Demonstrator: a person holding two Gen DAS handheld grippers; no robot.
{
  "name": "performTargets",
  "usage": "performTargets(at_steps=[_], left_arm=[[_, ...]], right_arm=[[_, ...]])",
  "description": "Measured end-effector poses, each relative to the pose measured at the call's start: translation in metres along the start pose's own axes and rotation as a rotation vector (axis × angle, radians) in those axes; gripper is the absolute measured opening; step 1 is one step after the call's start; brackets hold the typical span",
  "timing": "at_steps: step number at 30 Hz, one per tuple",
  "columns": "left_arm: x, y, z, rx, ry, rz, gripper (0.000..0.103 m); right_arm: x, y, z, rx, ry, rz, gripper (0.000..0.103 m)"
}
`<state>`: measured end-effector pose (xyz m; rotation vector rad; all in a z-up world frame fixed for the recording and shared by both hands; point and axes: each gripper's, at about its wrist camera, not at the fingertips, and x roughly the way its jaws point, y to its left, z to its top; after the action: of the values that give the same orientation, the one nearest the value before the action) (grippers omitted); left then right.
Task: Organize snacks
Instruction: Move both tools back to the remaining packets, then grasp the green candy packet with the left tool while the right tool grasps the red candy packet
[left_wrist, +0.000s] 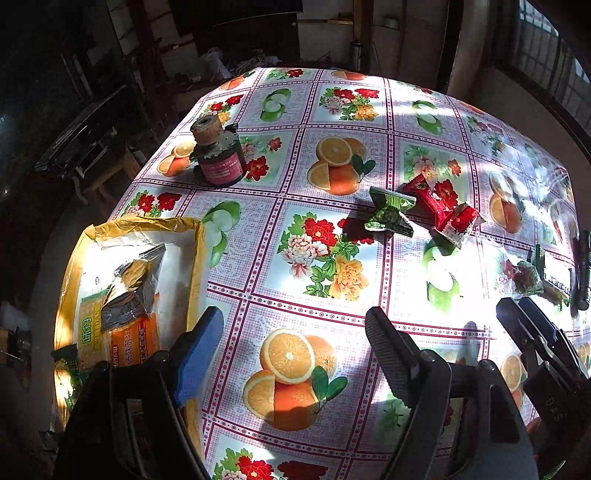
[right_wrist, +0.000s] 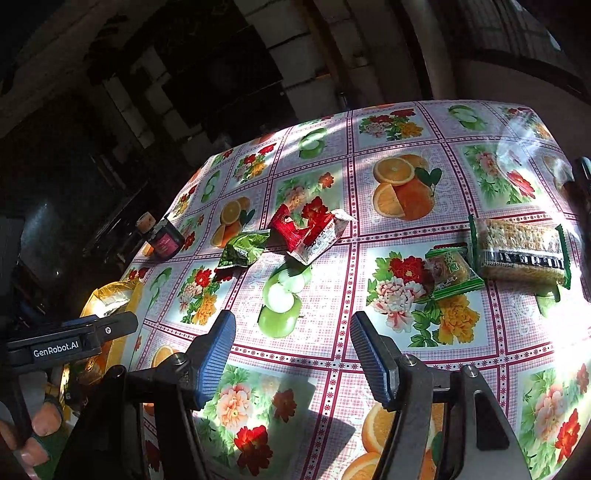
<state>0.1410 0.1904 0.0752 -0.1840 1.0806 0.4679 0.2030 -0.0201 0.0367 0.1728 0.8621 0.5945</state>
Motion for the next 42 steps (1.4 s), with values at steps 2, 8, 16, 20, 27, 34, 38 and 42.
performTargets(at_steps=[2, 8, 16, 20, 27, 34, 38, 42], left_arm=[[0.009, -0.009, 0.011, 0.002, 0.015, 0.0, 0.078], [0.034, -0.027, 0.035, -0.019, 0.052, -0.014, 0.078], [0.051, -0.034, 0.053, -0.009, 0.053, -0.044, 0.078], [0.064, -0.047, 0.061, 0.02, 0.057, -0.055, 0.078], [0.091, -0.072, 0.07, 0.047, 0.079, -0.059, 0.078], [0.106, -0.075, 0.074, 0.011, 0.087, -0.104, 0.046], [0.105, -0.075, 0.073, 0.014, 0.078, -0.098, 0.043], [0.095, -0.068, 0.06, 0.013, 0.087, -0.104, 0.039]], right_arm=[[0.015, -0.001, 0.01, 0.014, -0.004, -0.028, 0.068], [0.06, -0.003, 0.039, 0.045, -0.002, -0.103, 0.068], [0.098, -0.001, 0.058, -0.037, 0.035, -0.217, 0.049], [0.089, -0.002, 0.051, -0.101, 0.051, -0.192, 0.021], [0.052, -0.013, 0.02, -0.078, 0.053, -0.095, 0.018], [0.009, -0.017, 0.005, -0.02, 0.022, -0.016, 0.018], [-0.01, -0.012, -0.001, -0.016, 0.003, 0.008, 0.018], [-0.023, -0.009, -0.008, -0.015, -0.004, 0.026, 0.018]])
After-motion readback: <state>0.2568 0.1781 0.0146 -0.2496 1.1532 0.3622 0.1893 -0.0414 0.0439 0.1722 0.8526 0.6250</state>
